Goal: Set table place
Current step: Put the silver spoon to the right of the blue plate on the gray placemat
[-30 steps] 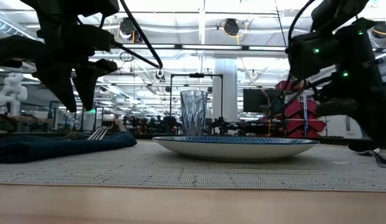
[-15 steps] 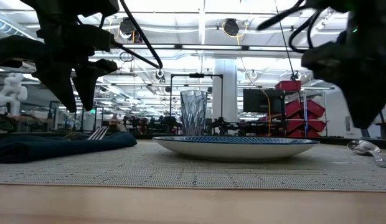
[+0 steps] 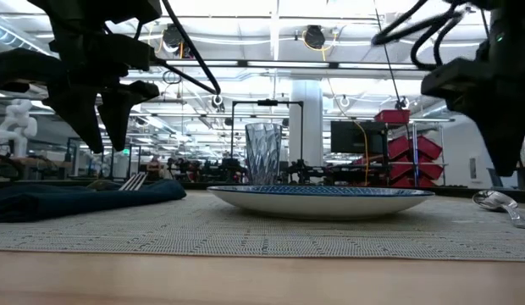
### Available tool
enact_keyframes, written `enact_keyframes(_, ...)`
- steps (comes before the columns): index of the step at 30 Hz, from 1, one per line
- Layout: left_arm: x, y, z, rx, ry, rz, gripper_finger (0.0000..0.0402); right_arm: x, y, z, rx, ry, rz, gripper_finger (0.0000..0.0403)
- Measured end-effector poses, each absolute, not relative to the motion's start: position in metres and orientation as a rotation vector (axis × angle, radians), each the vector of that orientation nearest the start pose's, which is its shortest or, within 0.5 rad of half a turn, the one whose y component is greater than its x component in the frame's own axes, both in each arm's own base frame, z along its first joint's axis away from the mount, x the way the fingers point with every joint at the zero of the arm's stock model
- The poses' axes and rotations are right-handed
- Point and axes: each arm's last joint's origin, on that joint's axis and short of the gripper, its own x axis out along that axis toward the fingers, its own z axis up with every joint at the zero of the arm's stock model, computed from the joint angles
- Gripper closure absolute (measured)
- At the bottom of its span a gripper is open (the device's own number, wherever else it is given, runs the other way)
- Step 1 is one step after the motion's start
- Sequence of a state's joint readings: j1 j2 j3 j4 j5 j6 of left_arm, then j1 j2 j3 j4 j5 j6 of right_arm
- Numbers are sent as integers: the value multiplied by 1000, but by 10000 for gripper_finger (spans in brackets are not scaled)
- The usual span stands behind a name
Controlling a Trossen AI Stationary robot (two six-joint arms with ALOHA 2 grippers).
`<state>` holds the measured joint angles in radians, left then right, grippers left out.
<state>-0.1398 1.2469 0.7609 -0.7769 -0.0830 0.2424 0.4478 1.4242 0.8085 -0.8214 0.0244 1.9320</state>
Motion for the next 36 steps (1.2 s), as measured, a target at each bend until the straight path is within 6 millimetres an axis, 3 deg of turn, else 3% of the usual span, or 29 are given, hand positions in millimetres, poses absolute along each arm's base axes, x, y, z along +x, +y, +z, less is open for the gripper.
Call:
enact_keyframes(11,208,-27,200,350,1246,-202,272,224,84,152,1197,1287,-1075,283)
enact_keyframes(36,208,-27,200,350,1246,-201,272,230,73,146,1176,1304,-1066,353)
